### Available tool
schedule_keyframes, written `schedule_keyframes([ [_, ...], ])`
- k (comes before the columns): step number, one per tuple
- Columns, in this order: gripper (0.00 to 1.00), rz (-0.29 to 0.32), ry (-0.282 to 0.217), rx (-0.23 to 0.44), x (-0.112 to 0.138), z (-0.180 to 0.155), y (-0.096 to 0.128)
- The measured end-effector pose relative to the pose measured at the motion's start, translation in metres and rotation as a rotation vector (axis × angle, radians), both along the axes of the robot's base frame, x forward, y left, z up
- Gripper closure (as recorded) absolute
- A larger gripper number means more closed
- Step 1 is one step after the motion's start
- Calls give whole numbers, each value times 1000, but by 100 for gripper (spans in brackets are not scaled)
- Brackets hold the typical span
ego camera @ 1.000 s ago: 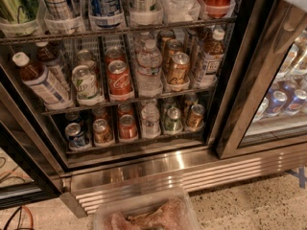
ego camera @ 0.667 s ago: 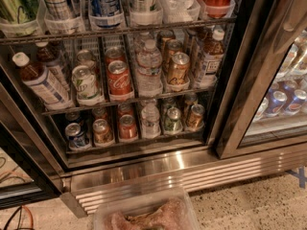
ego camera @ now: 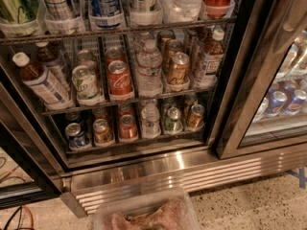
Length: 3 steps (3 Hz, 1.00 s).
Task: Pick water bottle from top shelf of fridge
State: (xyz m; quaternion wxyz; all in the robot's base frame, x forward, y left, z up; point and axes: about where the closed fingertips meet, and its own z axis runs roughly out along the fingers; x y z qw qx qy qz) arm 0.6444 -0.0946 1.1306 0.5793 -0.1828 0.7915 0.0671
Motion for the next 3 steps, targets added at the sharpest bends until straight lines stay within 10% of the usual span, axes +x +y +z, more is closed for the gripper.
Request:
schedule_keyframes([
  [3, 100, 9, 147, 37, -56, -32, 2],
])
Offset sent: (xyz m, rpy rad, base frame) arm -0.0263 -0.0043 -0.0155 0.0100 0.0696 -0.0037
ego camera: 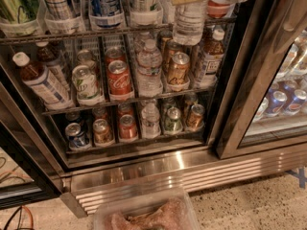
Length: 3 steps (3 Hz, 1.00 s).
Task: Pick water bottle from top shelf of fridge
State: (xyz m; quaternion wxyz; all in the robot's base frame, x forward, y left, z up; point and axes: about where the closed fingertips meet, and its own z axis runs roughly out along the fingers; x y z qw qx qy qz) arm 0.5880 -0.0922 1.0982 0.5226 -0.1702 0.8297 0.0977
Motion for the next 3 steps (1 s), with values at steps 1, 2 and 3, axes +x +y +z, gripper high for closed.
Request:
schedule_keyframes([
  [1, 100, 4, 105, 56, -40, -18, 13],
  [2, 100, -1, 235, 144, -73, -39, 22],
  [3, 100, -22, 366, 227, -100, -62, 27],
])
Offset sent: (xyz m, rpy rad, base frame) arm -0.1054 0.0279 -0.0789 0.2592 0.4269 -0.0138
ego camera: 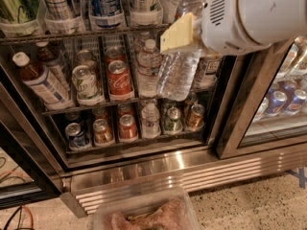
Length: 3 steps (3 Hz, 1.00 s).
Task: Pick water bottle from top shelf of fridge
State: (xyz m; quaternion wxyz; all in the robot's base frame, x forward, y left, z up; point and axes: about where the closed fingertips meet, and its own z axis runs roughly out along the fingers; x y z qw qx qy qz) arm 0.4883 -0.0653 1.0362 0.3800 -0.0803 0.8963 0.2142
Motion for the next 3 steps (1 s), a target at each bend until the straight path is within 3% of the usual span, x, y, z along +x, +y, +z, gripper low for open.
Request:
schedule_keyframes([
  [1, 100, -27, 125, 66, -19, -20, 2],
  [3, 100, -93, 308, 205, -47, -42, 7],
])
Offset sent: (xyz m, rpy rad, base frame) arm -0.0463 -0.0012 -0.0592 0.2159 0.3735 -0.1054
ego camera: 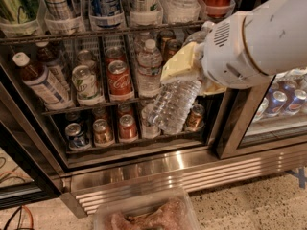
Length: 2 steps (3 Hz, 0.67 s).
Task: Pick water bottle from top shelf of fridge
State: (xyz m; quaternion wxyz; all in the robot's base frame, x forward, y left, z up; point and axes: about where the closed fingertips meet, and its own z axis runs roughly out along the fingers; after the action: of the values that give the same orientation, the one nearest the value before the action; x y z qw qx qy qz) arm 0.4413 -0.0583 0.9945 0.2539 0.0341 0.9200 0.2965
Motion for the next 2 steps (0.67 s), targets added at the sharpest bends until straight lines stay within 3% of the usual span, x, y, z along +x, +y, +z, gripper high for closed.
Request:
schedule_keyframes([
  [2, 100, -11, 114, 111, -14, -11, 8],
])
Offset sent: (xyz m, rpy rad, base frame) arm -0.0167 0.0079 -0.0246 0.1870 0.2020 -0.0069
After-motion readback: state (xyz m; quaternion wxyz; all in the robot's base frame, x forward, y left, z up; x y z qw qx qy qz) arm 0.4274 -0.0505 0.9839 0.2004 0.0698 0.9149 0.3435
